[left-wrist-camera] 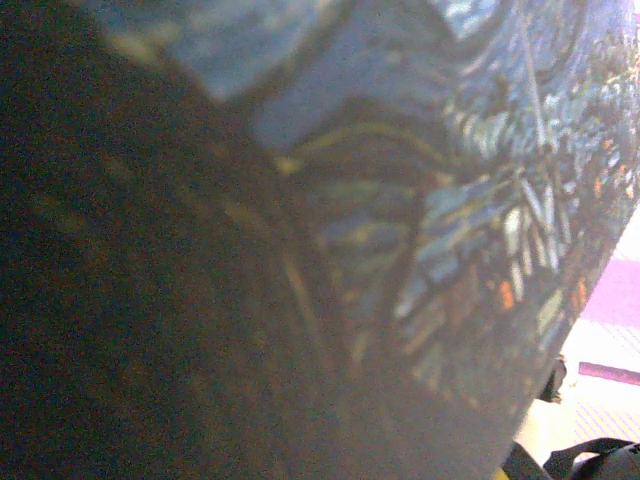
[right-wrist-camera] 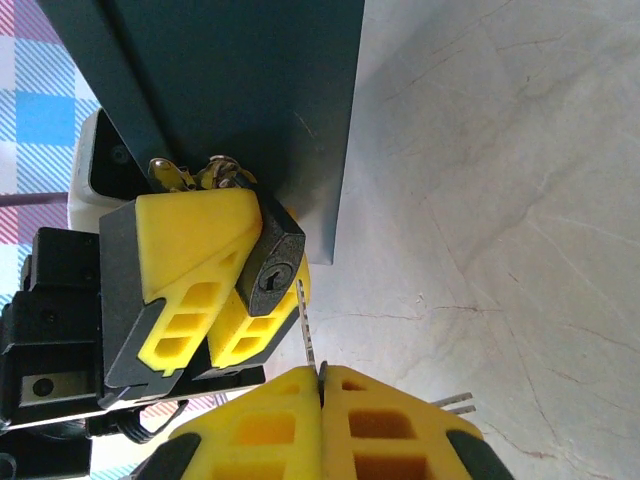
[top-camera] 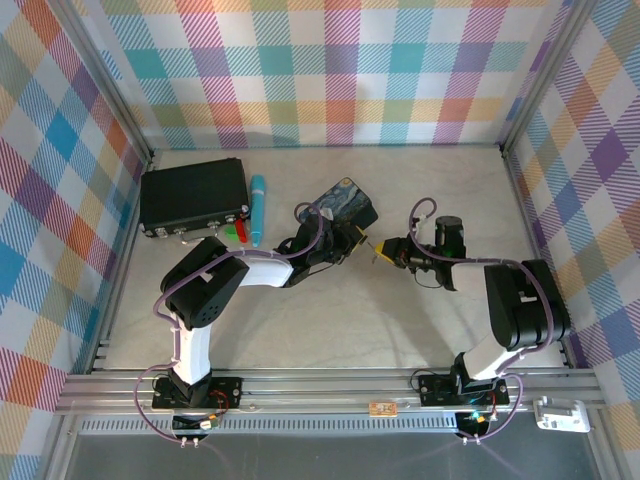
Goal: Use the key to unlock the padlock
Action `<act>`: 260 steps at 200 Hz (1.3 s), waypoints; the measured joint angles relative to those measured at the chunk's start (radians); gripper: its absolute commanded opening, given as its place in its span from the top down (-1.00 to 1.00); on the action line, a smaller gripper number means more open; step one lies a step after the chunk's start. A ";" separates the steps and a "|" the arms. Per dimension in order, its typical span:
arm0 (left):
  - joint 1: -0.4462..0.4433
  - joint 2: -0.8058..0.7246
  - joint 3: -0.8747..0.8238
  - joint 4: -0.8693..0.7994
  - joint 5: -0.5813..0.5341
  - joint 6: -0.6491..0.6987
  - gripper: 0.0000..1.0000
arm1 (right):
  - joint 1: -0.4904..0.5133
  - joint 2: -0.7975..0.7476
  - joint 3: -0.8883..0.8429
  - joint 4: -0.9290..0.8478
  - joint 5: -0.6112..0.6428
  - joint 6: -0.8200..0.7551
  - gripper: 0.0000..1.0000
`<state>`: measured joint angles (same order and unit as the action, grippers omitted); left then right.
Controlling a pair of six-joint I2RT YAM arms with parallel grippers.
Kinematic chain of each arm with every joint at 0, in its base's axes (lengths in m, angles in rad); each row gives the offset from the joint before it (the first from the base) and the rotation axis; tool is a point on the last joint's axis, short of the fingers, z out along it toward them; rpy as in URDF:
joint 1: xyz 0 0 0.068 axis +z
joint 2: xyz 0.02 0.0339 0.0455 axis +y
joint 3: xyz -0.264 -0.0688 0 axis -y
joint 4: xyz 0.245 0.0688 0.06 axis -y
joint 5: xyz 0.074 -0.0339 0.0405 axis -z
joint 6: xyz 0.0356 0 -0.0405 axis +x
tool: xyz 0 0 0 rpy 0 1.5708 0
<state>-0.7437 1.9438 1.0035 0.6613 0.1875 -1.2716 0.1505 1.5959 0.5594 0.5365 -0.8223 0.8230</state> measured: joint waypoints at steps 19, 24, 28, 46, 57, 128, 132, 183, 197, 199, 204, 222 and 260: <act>0.000 0.000 0.000 0.000 0.000 0.000 1.00 | 0.008 0.005 0.003 0.010 -0.003 0.008 1.00; 0.000 0.000 0.000 0.000 0.000 0.000 1.00 | 0.010 0.006 0.005 0.013 -0.004 0.008 1.00; 0.000 0.000 0.000 0.000 0.001 0.000 1.00 | 0.011 0.006 0.006 0.017 -0.006 0.008 1.00; 0.000 0.000 0.000 0.002 0.002 0.000 1.00 | 0.014 0.006 0.006 0.024 -0.008 0.008 1.00; 0.000 0.000 0.000 0.003 0.002 0.000 1.00 | 0.014 0.007 0.006 0.025 -0.010 0.008 1.00; 0.002 0.000 0.000 0.004 0.002 0.000 1.00 | 0.014 0.036 0.024 0.047 -0.030 0.027 1.00; 0.003 0.000 0.000 0.005 0.002 0.000 1.00 | 0.014 0.038 0.027 0.047 -0.032 0.027 1.00; 0.013 0.000 -0.001 0.026 0.003 0.000 1.00 | 0.014 0.063 0.071 0.024 -0.054 0.030 1.00; 0.016 0.000 -0.001 0.026 0.003 0.001 1.00 | 0.014 0.074 0.086 0.013 -0.065 0.030 1.00; 0.016 0.000 -0.001 0.026 0.003 0.001 1.00 | 0.013 0.075 0.087 0.011 -0.066 0.030 1.00; 0.017 0.000 -0.001 0.026 0.003 0.002 1.00 | 0.013 0.078 0.093 0.003 -0.071 0.029 1.00; 0.019 0.000 -0.001 0.027 0.008 0.005 1.00 | 0.009 0.086 0.113 -0.031 -0.088 0.026 1.00; 0.022 0.000 -0.004 0.034 0.019 0.013 1.00 | -0.007 0.118 0.159 -0.095 -0.140 0.026 1.00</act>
<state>-0.7219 1.9438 0.9997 0.6952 0.2062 -1.2587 0.1436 1.7138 0.7185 0.4419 -0.9627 0.8494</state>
